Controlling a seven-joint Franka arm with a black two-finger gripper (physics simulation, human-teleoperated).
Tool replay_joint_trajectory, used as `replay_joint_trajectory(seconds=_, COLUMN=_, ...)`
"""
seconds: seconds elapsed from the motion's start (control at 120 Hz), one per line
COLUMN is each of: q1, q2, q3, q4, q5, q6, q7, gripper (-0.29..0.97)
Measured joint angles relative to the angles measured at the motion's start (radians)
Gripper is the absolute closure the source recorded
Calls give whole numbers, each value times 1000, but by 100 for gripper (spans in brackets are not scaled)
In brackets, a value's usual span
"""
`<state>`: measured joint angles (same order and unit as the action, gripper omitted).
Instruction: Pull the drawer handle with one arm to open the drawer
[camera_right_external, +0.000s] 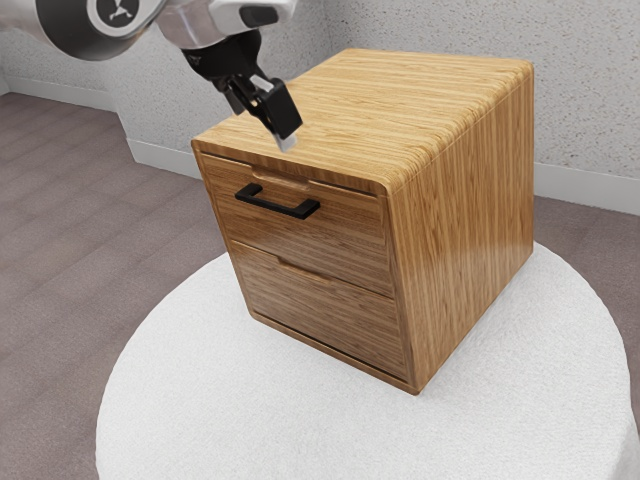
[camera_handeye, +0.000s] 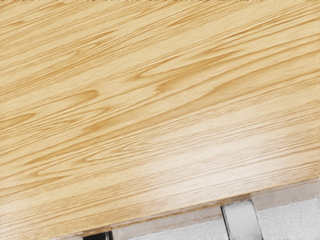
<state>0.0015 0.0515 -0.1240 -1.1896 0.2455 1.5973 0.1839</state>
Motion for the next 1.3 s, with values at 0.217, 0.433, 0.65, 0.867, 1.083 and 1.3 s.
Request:
replay_joint_trajectory(seconds=0.217, q1=10, q2=-133, q3=-14, q4=-126, q5=8, q6=15, q7=18, gripper=1)
replay_joint_trajectory(seconds=0.433, q1=-10, q2=-498, q3=-10, q4=-596, q5=-9, q6=155, q7=86, gripper=2)
replay_joint_trajectory(seconds=0.65, q1=-12, q2=-668, q3=-32, q4=-818, q5=-34, q6=329, q7=274, gripper=2)
replay_joint_trajectory(seconds=0.867, q1=5, q2=-607, q3=-46, q4=-838, q5=-28, q6=545, q7=564, gripper=2)
replay_joint_trajectory(seconds=1.083, q1=37, q2=-473, q3=4, q4=-772, q5=-41, q6=624, q7=774, gripper=3)
replay_joint_trajectory(seconds=1.3, q1=68, q2=-442, q3=12, q4=-743, q5=-55, q6=639, q7=920, gripper=3)
